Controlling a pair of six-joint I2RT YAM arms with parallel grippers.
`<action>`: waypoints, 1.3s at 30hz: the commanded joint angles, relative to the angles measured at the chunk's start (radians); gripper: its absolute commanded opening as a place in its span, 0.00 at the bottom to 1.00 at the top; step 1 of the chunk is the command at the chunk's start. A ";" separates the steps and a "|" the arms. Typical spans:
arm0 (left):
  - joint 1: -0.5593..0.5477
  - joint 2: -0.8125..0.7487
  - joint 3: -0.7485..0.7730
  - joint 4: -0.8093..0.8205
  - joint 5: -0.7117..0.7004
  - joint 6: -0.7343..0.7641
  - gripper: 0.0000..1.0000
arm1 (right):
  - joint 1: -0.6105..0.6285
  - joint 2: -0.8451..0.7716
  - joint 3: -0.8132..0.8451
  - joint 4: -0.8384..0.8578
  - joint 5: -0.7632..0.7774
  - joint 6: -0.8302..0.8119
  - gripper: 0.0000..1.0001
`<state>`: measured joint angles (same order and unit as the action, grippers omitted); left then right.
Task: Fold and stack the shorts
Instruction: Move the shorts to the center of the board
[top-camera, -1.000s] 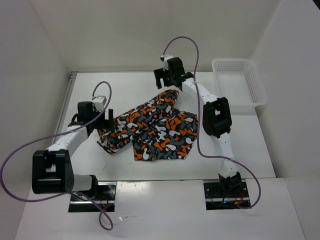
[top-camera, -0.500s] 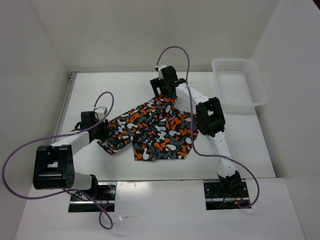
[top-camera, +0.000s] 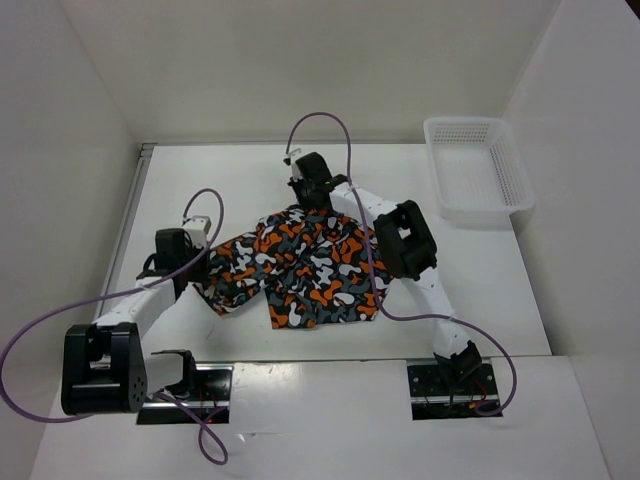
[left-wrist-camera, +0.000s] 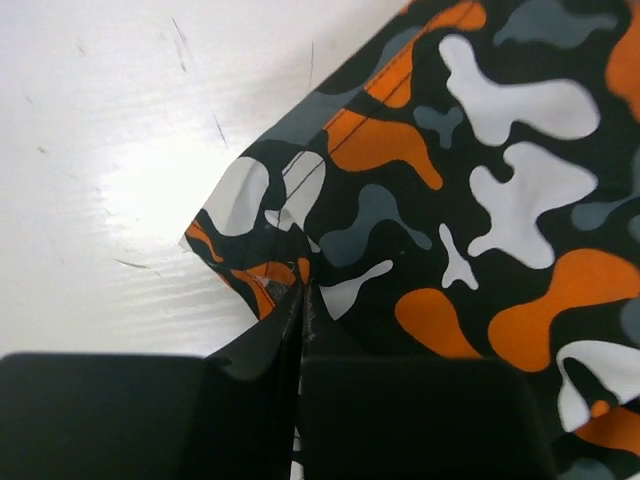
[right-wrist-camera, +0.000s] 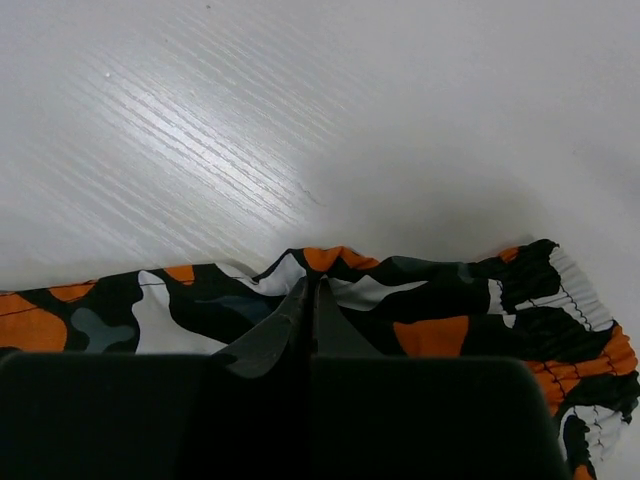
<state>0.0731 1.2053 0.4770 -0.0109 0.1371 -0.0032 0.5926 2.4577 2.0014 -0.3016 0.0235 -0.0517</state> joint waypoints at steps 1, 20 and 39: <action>0.025 -0.044 0.095 0.028 0.012 0.003 0.00 | 0.003 -0.042 -0.003 -0.041 0.018 -0.016 0.00; 0.079 -0.159 0.677 -0.070 -0.110 0.003 0.00 | 0.003 -0.645 0.124 -0.013 0.195 -0.280 0.00; 0.042 -0.678 0.140 -0.681 0.155 0.003 0.81 | -0.020 -1.192 -0.946 -0.282 -0.180 -0.461 1.00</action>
<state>0.1154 0.4458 0.6483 -0.7136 0.3771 -0.0025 0.5911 1.3308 0.9585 -0.6575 -0.1379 -0.5083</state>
